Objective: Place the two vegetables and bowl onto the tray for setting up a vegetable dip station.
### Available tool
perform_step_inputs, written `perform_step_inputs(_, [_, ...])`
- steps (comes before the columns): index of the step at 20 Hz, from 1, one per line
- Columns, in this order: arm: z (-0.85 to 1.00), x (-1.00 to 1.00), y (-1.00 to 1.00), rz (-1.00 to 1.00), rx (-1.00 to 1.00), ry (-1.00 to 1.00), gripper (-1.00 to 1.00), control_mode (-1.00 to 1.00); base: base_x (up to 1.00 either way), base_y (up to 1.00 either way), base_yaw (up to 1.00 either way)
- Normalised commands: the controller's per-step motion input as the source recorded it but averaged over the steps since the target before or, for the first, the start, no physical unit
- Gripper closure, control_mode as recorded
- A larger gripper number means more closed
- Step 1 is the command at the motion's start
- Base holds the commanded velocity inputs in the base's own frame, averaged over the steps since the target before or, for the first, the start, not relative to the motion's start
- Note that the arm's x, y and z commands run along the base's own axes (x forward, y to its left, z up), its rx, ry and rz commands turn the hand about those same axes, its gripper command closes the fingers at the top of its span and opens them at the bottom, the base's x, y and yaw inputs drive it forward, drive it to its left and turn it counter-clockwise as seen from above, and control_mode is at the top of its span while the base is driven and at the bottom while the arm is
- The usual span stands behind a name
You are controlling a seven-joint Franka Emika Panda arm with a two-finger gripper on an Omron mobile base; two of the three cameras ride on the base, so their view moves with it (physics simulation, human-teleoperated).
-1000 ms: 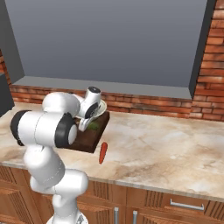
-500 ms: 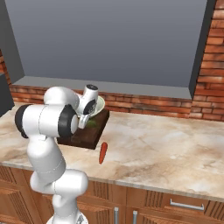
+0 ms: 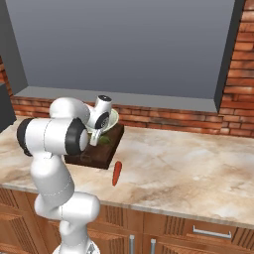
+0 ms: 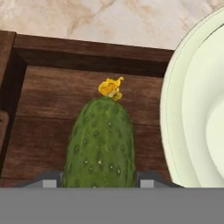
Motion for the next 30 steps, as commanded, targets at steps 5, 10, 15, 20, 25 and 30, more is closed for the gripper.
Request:
perform_step_inputs(5, [0.00,0.00,0.00,0.00,0.00,0.00,-1.00,-1.00,0.00,0.00,0.00])
perform_step_inputs(10, [0.00,-0.02,-0.01,0.00,0.00,-0.07,-1.00,-1.00,0.00,0.00,0.00])
perform_step_inputs(15, [0.00,-0.22,-0.19,0.00,0.00,-0.10,-1.00,-1.00,0.00,0.00,0.00])
perform_step_inputs(20, [0.02,-0.38,-0.34,0.00,0.00,-0.11,-1.00,-1.00,0.00,0.00,0.00])
perform_step_inputs(25, [0.14,-0.34,-0.22,0.00,0.00,-0.07,-1.00,-1.00,0.00,0.00,0.00])
perform_step_inputs(30, [0.55,-0.02,0.00,-0.03,0.00,-0.01,-1.00,-1.00,0.00,0.00,0.00])
